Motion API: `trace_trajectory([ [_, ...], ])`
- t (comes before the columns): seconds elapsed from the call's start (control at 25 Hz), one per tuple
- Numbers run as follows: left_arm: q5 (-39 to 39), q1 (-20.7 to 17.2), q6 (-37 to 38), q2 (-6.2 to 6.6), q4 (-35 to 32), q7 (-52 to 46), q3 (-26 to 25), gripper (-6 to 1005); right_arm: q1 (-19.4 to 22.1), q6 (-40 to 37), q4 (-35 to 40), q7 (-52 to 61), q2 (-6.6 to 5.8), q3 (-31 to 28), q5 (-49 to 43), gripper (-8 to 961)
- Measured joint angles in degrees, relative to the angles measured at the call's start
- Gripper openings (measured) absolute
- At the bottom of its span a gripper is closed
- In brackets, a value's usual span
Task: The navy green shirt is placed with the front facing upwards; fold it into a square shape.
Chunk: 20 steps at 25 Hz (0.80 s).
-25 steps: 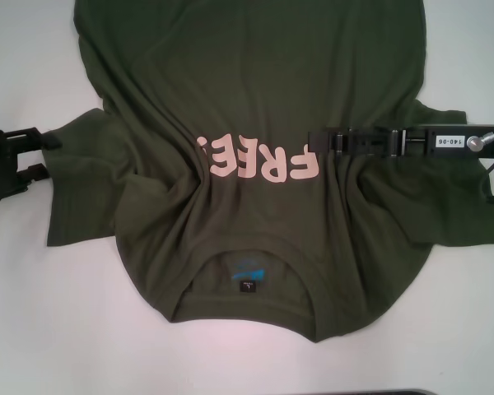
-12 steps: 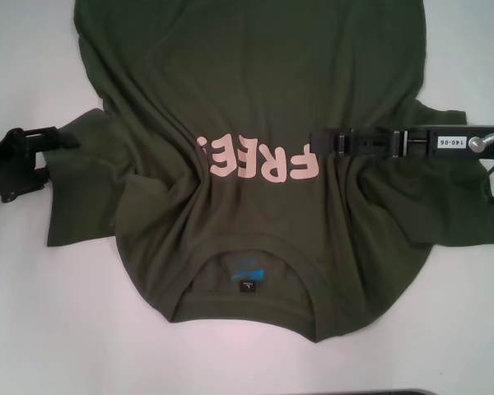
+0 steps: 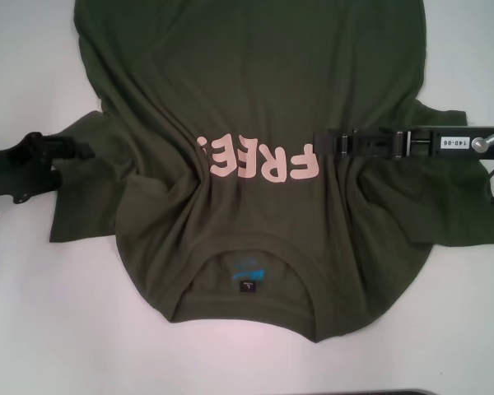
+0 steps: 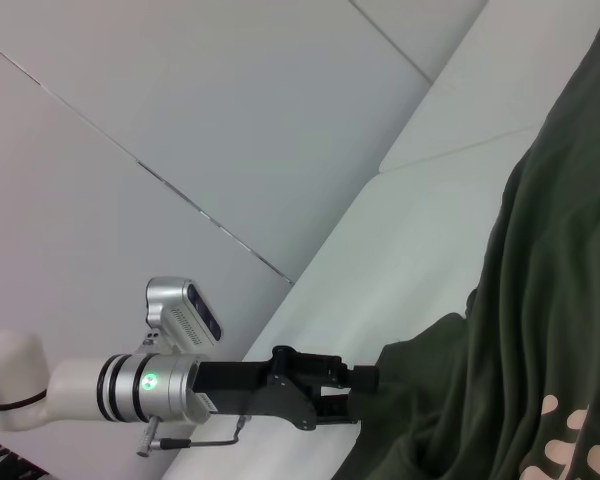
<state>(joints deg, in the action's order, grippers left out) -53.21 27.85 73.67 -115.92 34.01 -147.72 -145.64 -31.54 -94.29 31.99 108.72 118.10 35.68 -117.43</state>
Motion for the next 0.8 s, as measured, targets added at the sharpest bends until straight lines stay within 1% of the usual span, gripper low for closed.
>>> trace_trajectory([
  [0.24, -0.17, -0.01, 0.49, 0.12, 0.18, 0.01, -0.45, 420, 0.03, 0.04, 0.00, 0.09, 0.00, -0.08, 0.06, 914],
  [0.36, -0.42, -0.41, 1.39, 0.62, 0.20, 0.10, -0.90, 363, 0.08, 0.06, 0.00, 0.16, 0.01, -0.08, 0.09, 914],
  [0.44, -0.48, -0.50, 2.39, 1.04, 0.21, 0.45, -0.90, 309, 0.08, 0.07, 0.00, 0.16, 0.02, -0.08, 0.10, 914],
  [0.64, -0.31, 0.07, 4.41, 1.39, 0.25, 2.36, -0.53, 162, 0.09, 0.12, 0.00, 0.17, 0.01, -0.08, 0.10, 914],
  [0.76, 0.09, 0.44, 4.51, 1.95, 0.27, -0.43, -0.25, 43, 0.09, 0.16, 0.00, 0.17, -0.04, -0.08, 0.11, 915],
  [0.8, 0.10, 0.45, 4.58, 2.41, 0.27, -1.59, -0.23, 4, 0.08, 0.16, 0.00, 0.17, -0.10, -0.08, 0.10, 915],
])
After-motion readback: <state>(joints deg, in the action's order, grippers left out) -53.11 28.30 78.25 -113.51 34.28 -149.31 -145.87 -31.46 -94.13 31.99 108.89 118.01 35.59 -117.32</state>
